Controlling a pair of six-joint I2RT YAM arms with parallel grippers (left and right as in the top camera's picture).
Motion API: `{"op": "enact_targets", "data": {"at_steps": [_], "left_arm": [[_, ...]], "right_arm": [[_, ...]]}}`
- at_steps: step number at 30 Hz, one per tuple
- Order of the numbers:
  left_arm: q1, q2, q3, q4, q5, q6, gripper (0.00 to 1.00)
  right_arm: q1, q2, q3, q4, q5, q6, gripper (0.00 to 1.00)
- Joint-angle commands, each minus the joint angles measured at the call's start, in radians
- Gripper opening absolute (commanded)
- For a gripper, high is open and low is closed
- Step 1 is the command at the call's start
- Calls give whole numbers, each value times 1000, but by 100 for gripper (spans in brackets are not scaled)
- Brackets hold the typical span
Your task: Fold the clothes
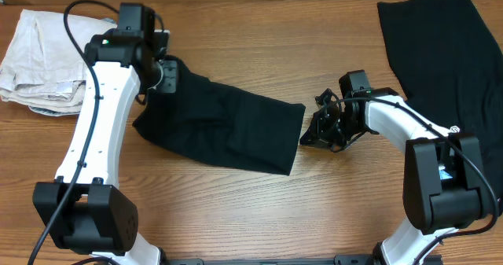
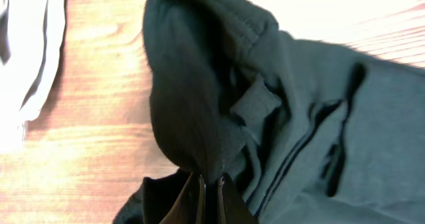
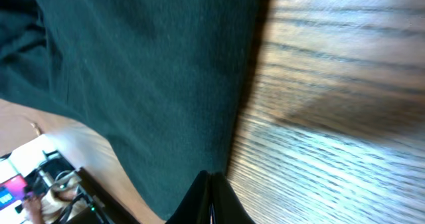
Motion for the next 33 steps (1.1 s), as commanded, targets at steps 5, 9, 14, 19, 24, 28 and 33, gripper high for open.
{"op": "enact_targets", "data": {"at_steps": [5,9,14,19,24,28,33], "left_arm": [[-110,5,92,3,8,2,4],[-199,5,99,18,8,1,4],[-325,6,98,12,56,-6,4],[-409,6,98,15,95,-51,4],[-486,6,92,32,102,-71,4],[-539,7,88,56,127,-71,4],[-599,24,88,85,136,-82,4]], "right_arm": [[4,-8,-5,49,-92,4,4],[4,-8,-5,47,-95,3,4],[-3,-11,43,28,-97,3,4],[-64,-52,204,-82,-97,-6,4],[-181,-117,447,-231,-96,-9,4],[-289,-148,625,-328,-73,-9,4],[-388,-154,732,-409,-52,-13,4]]}}
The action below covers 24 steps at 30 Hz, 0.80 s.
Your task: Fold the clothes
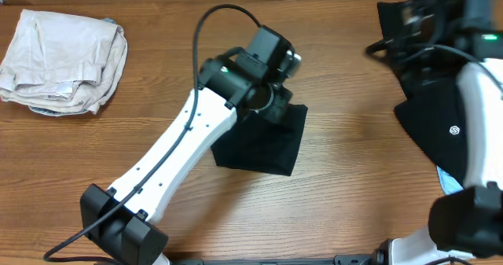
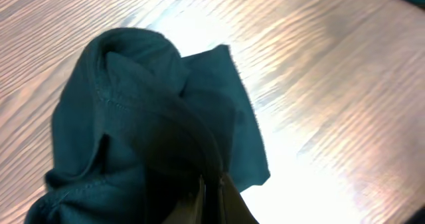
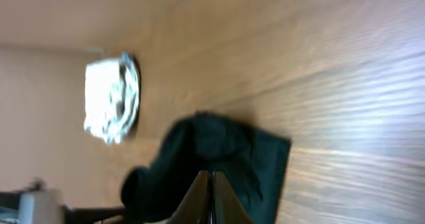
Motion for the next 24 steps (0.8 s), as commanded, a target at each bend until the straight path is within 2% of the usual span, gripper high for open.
{"op": "enact_targets", "data": {"at_steps": [1,7,9,10,11,13,14,16,20,24], "left_arm": [[-45,32,22,18,33,-26,4],[-98,111,22,17,116,-48,5],[-116,156,22,23,186,-48,7],[-122,171,22,27,205,-48,11],[-126,183,22,30,220,-48,26],[-130,201,22,36,227,-53,68],[-130,203,22,35,224,-53,82],[-130,204,23,45,206,-58,98],[-105,198,87,48,187,-58,100],[-74,181,234,-5,102,-56,100]], "right_arm": [[-52,-17,53,-37,16,-18,4],[-81,-16,51,-95,58,-56,4],[-81,-16,51,-99,80,-56,4],[-81,-16,51,-98,81,-56,4],[-82,-16,51,-96,81,-56,4],[-82,-16,51,-92,81,-56,4],[-82,-16,51,-91,81,-56,4],[-82,-16,51,-89,80,-55,4],[-100,-16,51,-97,79,-55,4],[-109,-16,51,-120,84,-61,4]]}}
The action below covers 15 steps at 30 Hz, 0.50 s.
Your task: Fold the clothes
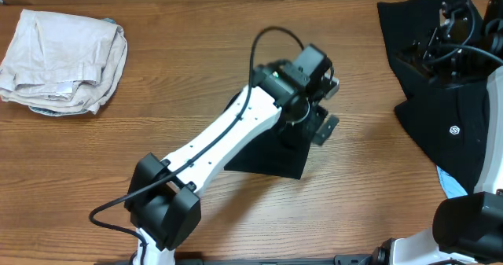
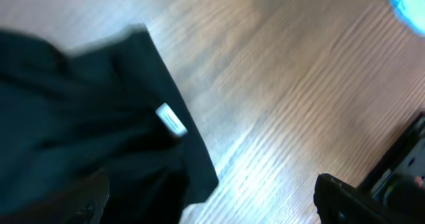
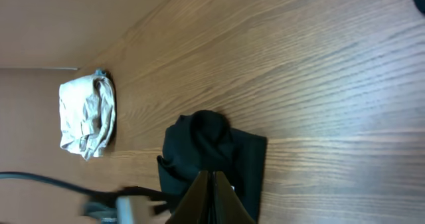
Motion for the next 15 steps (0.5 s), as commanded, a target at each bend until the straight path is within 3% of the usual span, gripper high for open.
{"op": "enact_targets", "data": {"at_steps": [1,7,9,15], "left_arm": [[43,-29,191,-44,-95,-6,100],[140,-39,494,-136,-237,-9,100],[206,-39,569,-141,-251,-9,100],[331,-32,572,-189,-251,-8,100]], "right_arm": [[-12,-2,9,-15,13,-14,4],[56,-2,-8,-75,19,-50,9],[175,-1,-51,-81,20,-106,28],[463,0,-154,-45,170,-140,63]]}}
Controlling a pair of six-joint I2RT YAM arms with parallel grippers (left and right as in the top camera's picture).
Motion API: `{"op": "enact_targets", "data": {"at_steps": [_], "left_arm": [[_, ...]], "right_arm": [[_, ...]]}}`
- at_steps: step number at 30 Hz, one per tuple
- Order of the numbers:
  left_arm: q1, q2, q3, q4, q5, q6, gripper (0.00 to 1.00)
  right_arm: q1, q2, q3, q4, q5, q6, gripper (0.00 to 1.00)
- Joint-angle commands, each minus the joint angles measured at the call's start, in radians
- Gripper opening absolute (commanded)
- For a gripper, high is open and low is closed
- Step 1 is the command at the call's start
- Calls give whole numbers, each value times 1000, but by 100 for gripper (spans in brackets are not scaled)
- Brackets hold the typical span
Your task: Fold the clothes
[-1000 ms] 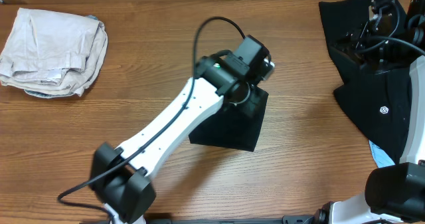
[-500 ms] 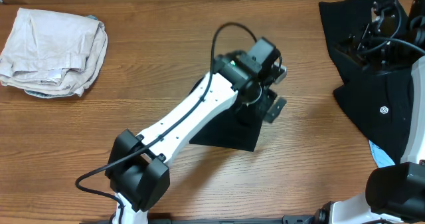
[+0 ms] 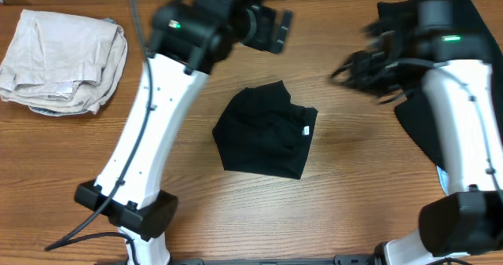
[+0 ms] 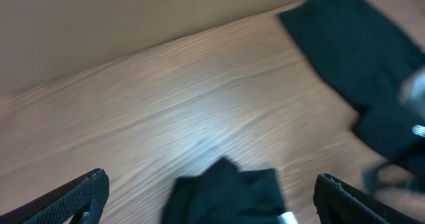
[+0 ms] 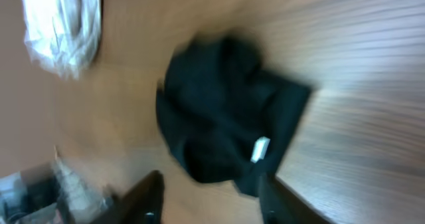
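Note:
A black garment (image 3: 263,133) lies folded into a compact square at the table's middle, with a small white label (image 3: 305,131) at its right edge. It also shows in the left wrist view (image 4: 226,199) and the right wrist view (image 5: 226,111). My left gripper (image 3: 277,31) hangs high over the far side of the table, open and holding nothing (image 4: 209,187). My right gripper (image 3: 354,70), blurred, is to the garment's upper right, also open and empty (image 5: 209,191).
A folded off-white garment (image 3: 63,57) lies at the back left corner. A loose pile of black clothes (image 3: 464,37) covers the back right. A bit of blue (image 3: 448,182) shows at the right edge.
My left gripper, which was open low at the garment's right edge, is now high over the far side. My right gripper was shut over the black pile; it is now open and further left.
The black garment first lay stretched out, with both grippers shut at its ends. Then my left gripper held the left end over the right end and the right arm was back at the pile. The left then stood open, and the garment now lies folded alone.

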Motion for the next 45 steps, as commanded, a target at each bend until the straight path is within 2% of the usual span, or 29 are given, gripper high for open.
{"op": "enact_targets", "data": {"at_steps": [1,7,14,20,22,23,24,26,35,39,41,42,43,45], "left_arm": [[74,5,8,-53,-32,-8,100],[168,5,8,-129,-112,-8,100],[265,5,8,-155,-114,-7,100],[293,5,8,-175,-114,-5,100],[293,5,8,-175,-114,-5,100],[293,5,8,-175,-114,-5,100],[293,5,8,-176,-114,-5,100],[293,5,8,-180,-114,-5,100],[293,5,8,-193,-114,3,100],[293,6,8,-192,-114,3,100],[293,6,8,-192,-114,3,100],[293,8,8,-192,-114,5,100],[293,10,8,-193,-114,14,100],[293,13,8,-194,-114,22,100]], "right_arm": [[164,-5,-65,22,121,-29,66],[312,-5,-172,108,225,49,67],[389,-4,-369,330,227,53,66],[473,-1,-458,475,216,52,60],[494,-1,-459,491,217,52,50],[498,-1,-458,492,220,53,36],[498,-1,-458,489,223,57,17],[493,-1,-457,469,222,89,4],[471,-18,-436,61,216,224,4],[488,-18,-474,39,212,246,4],[496,-18,-504,61,212,272,8],[499,-18,-523,73,212,291,13],[500,-18,-541,79,212,299,25],[500,-18,-568,79,216,304,43]]}}
